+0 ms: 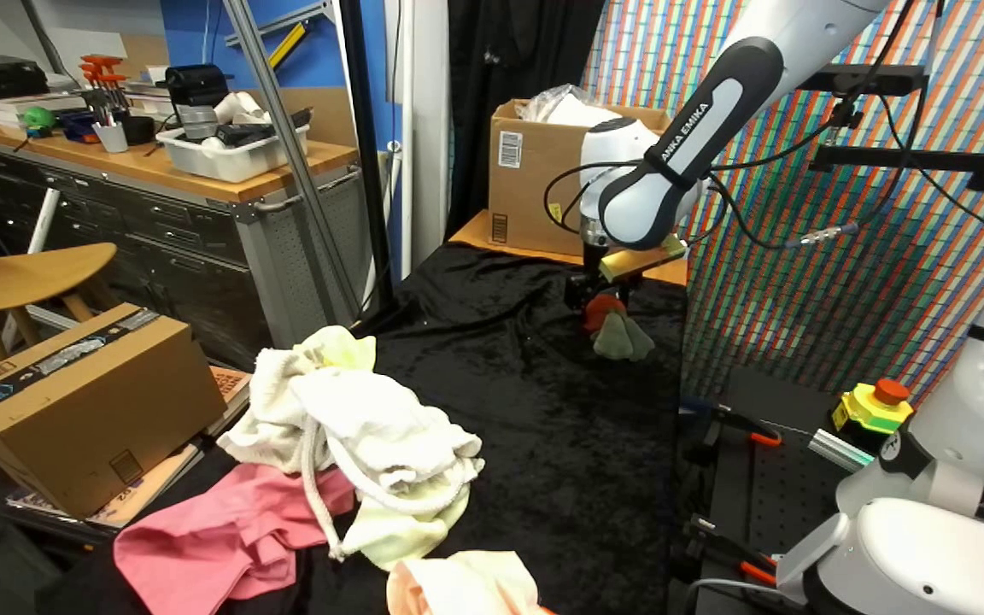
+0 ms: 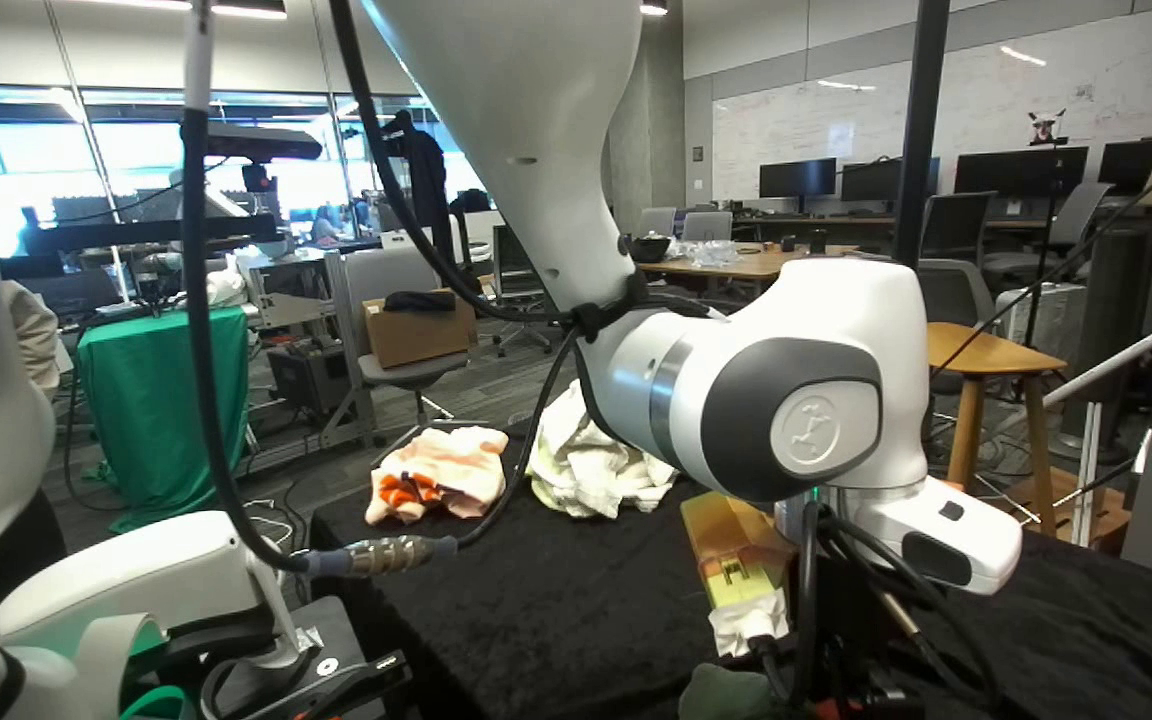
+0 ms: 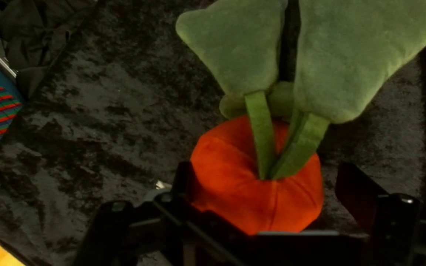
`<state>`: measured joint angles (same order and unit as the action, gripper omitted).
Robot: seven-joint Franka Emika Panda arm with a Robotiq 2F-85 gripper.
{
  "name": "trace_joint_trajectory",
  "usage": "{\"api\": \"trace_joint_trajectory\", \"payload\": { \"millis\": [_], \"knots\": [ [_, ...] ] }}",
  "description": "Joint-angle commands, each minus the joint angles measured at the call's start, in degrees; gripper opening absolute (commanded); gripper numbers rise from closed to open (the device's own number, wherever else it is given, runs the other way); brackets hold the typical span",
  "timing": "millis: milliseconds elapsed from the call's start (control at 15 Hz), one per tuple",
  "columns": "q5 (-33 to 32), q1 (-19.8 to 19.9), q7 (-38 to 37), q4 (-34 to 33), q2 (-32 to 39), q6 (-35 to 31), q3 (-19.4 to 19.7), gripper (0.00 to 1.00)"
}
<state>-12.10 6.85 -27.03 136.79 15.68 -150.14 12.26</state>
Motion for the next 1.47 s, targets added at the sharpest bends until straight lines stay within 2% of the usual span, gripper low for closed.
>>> {"api": "trace_joint_trajectory", "payload": {
  "millis": [0,67,267,600,733,867,933,1133,1400],
  "knots": [
    [1.4,-0.7,2.6,-1.0,1.2,-1.5,0.8,0.78],
    [1.5,-0.7,2.8,-1.1,1.2,-1.5,0.8,0.74],
    [1.5,-0.7,3.2,-1.2,1.2,-1.5,0.8,0.46],
    [1.0,-1.2,2.8,-1.6,0.3,-0.5,1.0,0.09],
    [0.6,-1.6,2.4,-1.7,-0.2,-0.1,1.1,0.05],
    [0.1,-2.1,2.0,-1.9,-0.6,0.0,1.2,0.09],
    [-0.1,-2.3,2.0,-2.0,-0.7,0.1,1.2,0.07],
    [-1.2,-3.5,1.6,-1.8,-2.1,0.4,1.2,0.08],
    [-5.6,-6.4,0.4,-1.7,-5.7,1.4,0.8,0.08]
  ]
}}
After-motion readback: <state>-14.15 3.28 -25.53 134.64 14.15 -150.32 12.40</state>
